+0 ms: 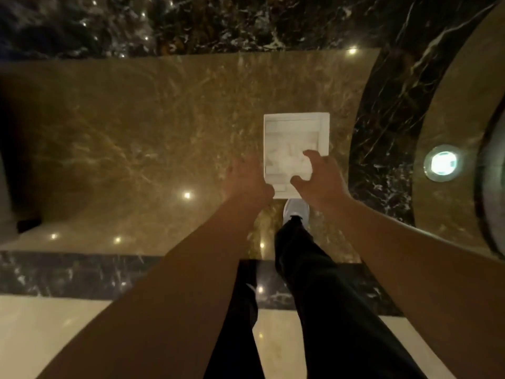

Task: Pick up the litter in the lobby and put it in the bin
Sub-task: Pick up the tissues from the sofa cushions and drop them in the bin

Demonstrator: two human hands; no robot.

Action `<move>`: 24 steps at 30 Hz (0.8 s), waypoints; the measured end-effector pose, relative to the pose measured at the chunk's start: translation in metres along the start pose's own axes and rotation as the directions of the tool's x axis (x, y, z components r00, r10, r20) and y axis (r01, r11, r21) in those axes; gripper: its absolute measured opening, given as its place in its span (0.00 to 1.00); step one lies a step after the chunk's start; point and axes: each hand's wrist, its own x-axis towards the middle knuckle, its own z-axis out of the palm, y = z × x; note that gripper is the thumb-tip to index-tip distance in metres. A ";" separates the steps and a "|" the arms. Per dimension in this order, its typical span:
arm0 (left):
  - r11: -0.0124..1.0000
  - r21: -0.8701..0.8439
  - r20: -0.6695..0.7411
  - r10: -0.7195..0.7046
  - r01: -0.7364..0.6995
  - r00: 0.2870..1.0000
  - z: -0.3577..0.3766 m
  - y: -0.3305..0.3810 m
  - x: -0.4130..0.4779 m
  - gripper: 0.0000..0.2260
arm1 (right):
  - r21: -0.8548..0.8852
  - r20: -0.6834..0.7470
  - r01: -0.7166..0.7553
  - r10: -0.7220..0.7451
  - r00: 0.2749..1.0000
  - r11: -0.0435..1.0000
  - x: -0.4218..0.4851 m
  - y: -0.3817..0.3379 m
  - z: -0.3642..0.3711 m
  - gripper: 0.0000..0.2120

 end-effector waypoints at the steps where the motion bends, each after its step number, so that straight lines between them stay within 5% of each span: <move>1: 1.000 -0.020 -0.003 0.001 -0.001 1.000 -0.014 -0.003 -0.024 0.33 | -0.025 0.001 0.029 -0.029 1.000 0.999 -0.022 -0.016 -0.008 0.31; 9: 0.996 -0.093 -0.168 -0.021 0.006 0.986 -0.080 -0.095 -0.226 0.33 | -0.116 -0.052 0.241 -0.248 0.967 0.964 -0.227 -0.136 -0.019 0.30; 15: 0.988 -0.120 -0.275 -0.129 0.099 0.953 -0.091 -0.239 -0.385 0.30 | -0.199 0.080 0.417 -0.409 0.909 0.887 -0.389 -0.213 0.073 0.37; 20: 0.925 -0.271 -0.455 -0.367 0.266 0.811 -0.106 -0.388 -0.478 0.30 | -0.335 0.305 0.681 -0.608 0.733 0.652 -0.487 -0.303 0.179 0.36; 24: 0.770 -0.494 -0.444 -0.622 0.404 0.645 -0.114 -0.495 -0.525 0.28 | -0.321 0.441 0.812 -0.681 0.584 0.487 -0.551 -0.378 0.249 0.36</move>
